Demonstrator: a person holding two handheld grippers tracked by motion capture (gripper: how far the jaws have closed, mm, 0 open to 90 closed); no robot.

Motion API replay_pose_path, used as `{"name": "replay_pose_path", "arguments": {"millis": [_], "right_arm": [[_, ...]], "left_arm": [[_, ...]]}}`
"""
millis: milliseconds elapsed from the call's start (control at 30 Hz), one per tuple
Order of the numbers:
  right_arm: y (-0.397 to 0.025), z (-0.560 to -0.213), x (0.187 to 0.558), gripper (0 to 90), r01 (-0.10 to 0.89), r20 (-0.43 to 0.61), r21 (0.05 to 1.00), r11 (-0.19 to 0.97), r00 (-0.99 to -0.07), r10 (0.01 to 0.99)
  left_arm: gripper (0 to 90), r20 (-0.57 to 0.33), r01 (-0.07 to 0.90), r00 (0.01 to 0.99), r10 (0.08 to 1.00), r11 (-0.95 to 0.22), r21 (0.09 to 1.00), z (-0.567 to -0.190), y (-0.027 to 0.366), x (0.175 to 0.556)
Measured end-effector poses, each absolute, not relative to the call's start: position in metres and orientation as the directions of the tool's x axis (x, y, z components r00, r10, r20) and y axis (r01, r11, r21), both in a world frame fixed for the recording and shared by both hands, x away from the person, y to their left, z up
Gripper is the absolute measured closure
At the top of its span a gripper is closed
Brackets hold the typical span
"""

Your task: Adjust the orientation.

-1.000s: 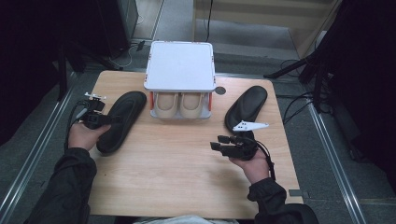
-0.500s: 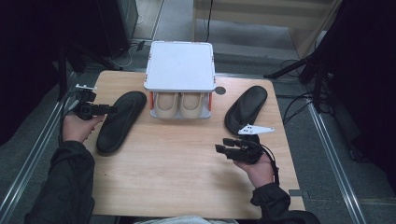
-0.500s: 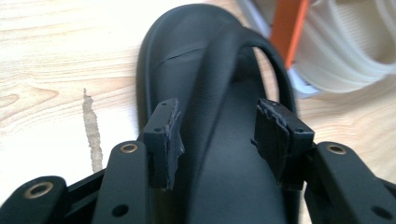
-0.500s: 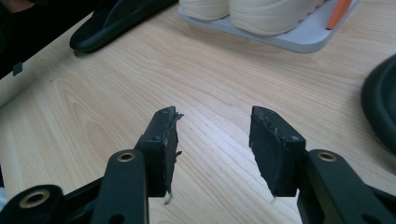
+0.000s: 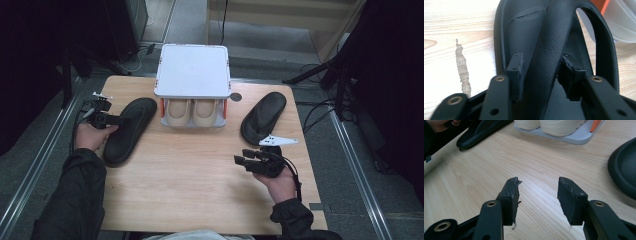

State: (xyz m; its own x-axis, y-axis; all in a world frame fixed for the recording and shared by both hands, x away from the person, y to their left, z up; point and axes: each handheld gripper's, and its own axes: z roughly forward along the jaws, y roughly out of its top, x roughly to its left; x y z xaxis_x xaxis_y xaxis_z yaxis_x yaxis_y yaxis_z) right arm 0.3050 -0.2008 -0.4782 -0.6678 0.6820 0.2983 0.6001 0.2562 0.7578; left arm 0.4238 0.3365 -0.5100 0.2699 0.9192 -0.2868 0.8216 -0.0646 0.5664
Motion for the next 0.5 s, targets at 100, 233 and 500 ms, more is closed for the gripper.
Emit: {"name": "replay_pose_path", "arguments": {"millis": [100, 233, 500], "right_arm": [[-0.1989, -0.4786, 0.3050, 52.3, 0.596, 0.294, 0.759, 0.264, -0.674, 0.678], [-0.1984, -0.4786, 0.3056, 52.2, 0.596, 0.296, 0.758, 0.265, -0.676, 0.675], [-0.1996, -0.4777, 0.3061, 52.3, 0.599, 0.303, 0.758, 0.257, -0.673, 0.675]], "left_arm": [[63.1, -0.305, 0.819, 0.271, 0.913, -0.052, 0.572, -0.5109, 0.3399, 0.4241], [64.9, -0.292, 0.815, 0.272, 0.917, -0.058, 0.576, -0.5093, 0.3387, 0.4233], [70.7, -0.282, 0.823, 0.259, 0.924, -0.058, 0.566, -0.5049, 0.3397, 0.4213]]}}
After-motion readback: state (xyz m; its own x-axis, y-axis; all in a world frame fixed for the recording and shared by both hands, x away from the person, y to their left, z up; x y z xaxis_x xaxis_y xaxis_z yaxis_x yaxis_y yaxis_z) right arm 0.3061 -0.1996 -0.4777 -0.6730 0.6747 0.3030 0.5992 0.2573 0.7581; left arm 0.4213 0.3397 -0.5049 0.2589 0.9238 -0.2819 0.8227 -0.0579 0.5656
